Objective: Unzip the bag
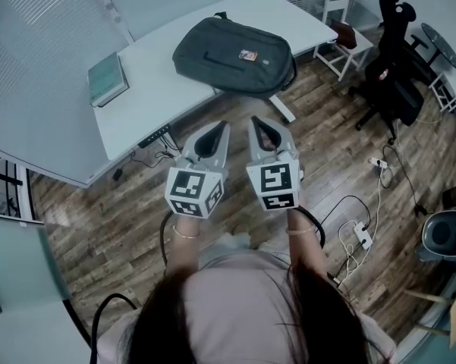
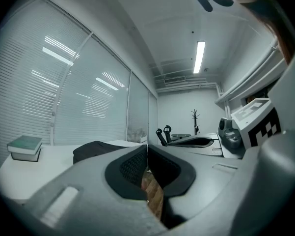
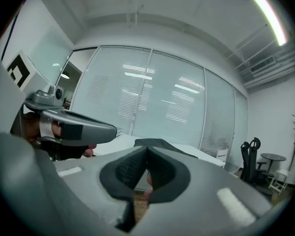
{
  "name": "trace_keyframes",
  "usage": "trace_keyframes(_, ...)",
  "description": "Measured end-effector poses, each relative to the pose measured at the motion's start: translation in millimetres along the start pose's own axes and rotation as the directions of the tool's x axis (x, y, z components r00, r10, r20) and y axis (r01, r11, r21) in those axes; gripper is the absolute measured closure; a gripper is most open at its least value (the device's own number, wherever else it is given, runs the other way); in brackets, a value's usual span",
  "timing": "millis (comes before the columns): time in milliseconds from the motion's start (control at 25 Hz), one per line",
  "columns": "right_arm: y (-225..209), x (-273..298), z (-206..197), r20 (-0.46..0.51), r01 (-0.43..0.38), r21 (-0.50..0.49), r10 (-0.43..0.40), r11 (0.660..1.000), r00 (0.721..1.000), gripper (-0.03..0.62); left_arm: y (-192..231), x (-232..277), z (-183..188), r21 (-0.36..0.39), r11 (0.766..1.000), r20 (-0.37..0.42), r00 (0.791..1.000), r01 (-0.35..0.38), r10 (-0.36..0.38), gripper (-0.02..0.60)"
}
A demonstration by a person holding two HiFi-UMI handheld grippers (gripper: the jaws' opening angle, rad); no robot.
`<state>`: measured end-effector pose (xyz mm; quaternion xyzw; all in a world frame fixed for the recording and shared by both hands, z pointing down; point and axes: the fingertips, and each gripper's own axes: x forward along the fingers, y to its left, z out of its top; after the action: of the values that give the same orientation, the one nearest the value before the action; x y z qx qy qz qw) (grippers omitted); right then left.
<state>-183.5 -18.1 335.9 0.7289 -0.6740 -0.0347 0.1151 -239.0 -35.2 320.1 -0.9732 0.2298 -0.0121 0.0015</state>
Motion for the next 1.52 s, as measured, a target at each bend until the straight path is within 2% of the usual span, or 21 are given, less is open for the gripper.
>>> trace_keyframes(280,5.2,30.7,-8.4,-0.039,0.047,-0.028,-0.048,0.998,0.998,0.591,30.4,11.8,-4.4,0.008,0.998,-0.005,0.998,0.055,-0.055,0.568)
trace_keyframes(440,10.8,46.0,-7.5,-0.026,0.061,-0.013,-0.061,0.998,0.998,0.591,44.0,21.0,-10.1,0.008,0.997,-0.009,0.997,0.076,-0.076,0.568)
trace_keyframes(640,15.0,57.6,-12.7,-0.042,0.064,-0.028,-0.065,0.998,0.997,0.591,52.3,26.9,-14.5,-0.011,0.996,-0.002,0.996,0.085,-0.086,0.568)
trace_keyframes(800,21.0,67.7,-17.8,-0.063,0.036,-0.025,-0.038,0.999,0.997,0.591,60.9,32.0,-18.9,-0.034,0.996,-0.005,0.997,0.079,-0.079,0.568)
trace_keyframes(1000,15.4,75.8,-33.7,-0.088,0.056,-0.041,-0.059,0.998,0.994,0.591,63.7,41.6,-31.3,-0.044,0.996,-0.030,0.996,0.083,-0.085,0.568)
trace_keyframes(1280,4.1,99.7,-44.0,-0.093,0.057,-0.019,-0.059,0.998,0.994,0.591,71.8,63.7,-39.0,-0.034,0.995,-0.056,0.994,0.094,-0.096,0.568)
trace_keyframes(1520,-0.9,132.3,-57.1,-0.111,0.063,0.023,-0.060,0.998,0.992,0.591,99.3,81.6,-46.8,-0.041,0.996,-0.072,0.994,0.085,-0.087,0.568)
